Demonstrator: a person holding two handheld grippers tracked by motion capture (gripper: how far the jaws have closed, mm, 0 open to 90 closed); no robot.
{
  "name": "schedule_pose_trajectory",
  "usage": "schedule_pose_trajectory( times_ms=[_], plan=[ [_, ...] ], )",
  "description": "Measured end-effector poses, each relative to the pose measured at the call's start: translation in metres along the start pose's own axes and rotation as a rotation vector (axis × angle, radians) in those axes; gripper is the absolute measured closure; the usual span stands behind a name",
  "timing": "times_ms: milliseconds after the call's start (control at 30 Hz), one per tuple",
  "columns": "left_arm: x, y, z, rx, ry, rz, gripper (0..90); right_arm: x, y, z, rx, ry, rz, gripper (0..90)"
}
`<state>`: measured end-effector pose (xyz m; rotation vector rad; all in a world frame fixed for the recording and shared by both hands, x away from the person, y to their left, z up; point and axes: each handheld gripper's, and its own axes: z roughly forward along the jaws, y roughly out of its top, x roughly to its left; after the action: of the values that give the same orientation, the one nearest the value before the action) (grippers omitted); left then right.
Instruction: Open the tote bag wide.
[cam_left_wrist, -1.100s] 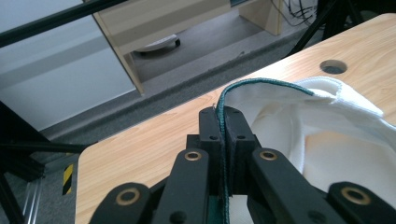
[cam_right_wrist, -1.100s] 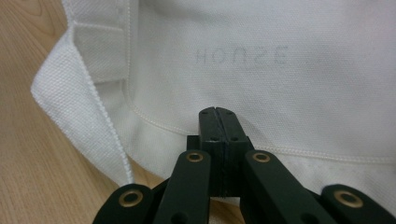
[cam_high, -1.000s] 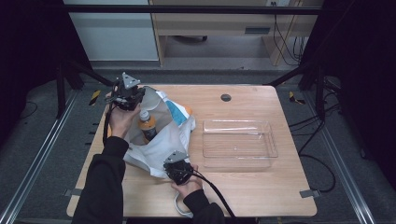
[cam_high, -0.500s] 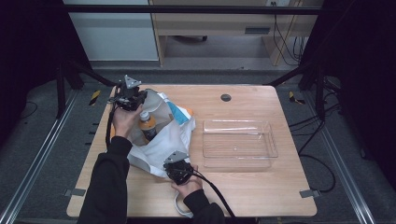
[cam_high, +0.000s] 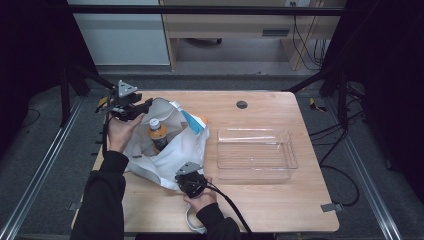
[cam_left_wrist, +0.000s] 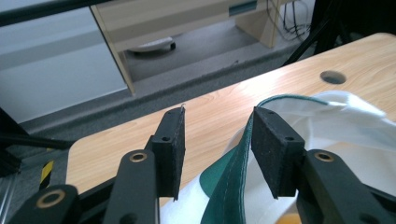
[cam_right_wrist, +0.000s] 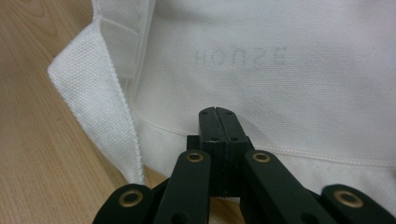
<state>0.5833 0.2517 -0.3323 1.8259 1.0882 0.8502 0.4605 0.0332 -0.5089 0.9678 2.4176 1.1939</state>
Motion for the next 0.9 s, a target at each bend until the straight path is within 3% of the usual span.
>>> schedule_pose_trajectory(
  times_ms=[167, 233, 433, 567, 767, 900],
  plan=[
    [0.003, -0.003, -0.028, -0.04, -0.016, 0.01, 54.4, 0.0, 0.0, 0.0, 0.0, -0.002, -0.001, 90.0],
    [0.001, -0.009, -0.039, -0.053, -0.016, 0.036, 54.4, 0.0, 0.0, 0.0, 0.0, -0.002, -0.002, 90.0],
    [-0.005, -0.038, -0.057, -0.026, -0.017, 0.06, 55.3, 0.0, 0.0, 0.0, -0.001, 0.0, -0.001, 90.0],
    [-0.008, -0.047, -0.053, -0.008, -0.012, 0.071, 58.1, 0.0, 0.0, 0.0, -0.001, 0.002, 0.001, 90.0],
    [-0.013, -0.057, -0.034, 0.042, -0.008, 0.075, 60.3, 0.0, 0.0, 0.0, 0.0, 0.0, 0.0, 90.0],
    [-0.013, -0.058, -0.024, 0.074, 0.027, 0.09, 71.2, 0.0, 0.0, 0.0, -0.001, 0.001, 0.001, 90.0]
  ],
)
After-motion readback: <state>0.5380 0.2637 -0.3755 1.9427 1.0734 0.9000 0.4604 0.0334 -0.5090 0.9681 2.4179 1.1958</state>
